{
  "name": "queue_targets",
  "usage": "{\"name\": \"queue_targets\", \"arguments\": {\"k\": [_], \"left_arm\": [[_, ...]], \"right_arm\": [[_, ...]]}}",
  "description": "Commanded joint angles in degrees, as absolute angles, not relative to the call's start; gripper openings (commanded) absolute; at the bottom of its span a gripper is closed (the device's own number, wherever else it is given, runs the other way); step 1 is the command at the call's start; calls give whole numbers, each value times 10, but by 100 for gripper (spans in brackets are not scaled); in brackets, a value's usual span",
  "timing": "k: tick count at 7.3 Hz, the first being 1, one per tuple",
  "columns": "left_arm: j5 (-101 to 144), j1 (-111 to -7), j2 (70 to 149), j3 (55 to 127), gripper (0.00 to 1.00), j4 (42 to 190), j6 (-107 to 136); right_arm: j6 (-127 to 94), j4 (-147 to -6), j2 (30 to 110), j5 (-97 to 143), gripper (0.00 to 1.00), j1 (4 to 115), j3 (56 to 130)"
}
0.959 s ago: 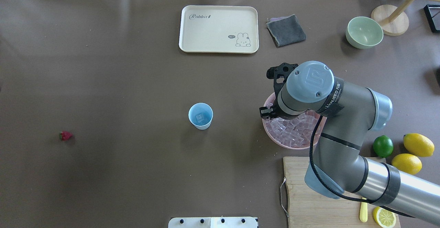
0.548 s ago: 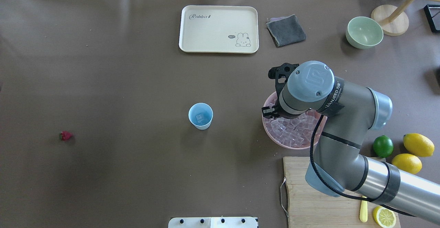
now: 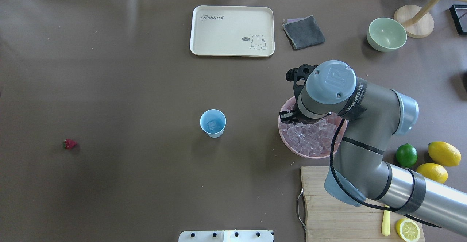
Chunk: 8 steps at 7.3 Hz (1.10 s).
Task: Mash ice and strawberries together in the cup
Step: 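Lower the right gripper into the ice and grasp a third cube, then carry the cube to the light-blue cup and release it inside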
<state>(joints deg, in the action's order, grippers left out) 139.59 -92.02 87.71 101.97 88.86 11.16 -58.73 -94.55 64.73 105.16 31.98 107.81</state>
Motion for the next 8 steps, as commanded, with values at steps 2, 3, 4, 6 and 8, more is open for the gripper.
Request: {"name": "queue_targets", "arguments": {"k": [2, 3, 4, 6, 8], "left_arm": [[1397, -920, 876, 1020, 99, 889, 112], [1397, -920, 875, 1021, 99, 889, 112], [1397, -920, 875, 1021, 99, 889, 112], [1397, -920, 874, 1022, 99, 888, 112], [1397, -921, 870, 1022, 99, 888, 112]], "right_arm": [[-589, -957, 622, 1077, 24, 341, 1106], [-595, -978, 583, 1077, 24, 340, 1093], [-598, -980, 549, 1072, 24, 336, 1066], [-634, -977, 438, 1072, 24, 334, 973], [-691, -976, 386, 1058, 24, 304, 944]]}}
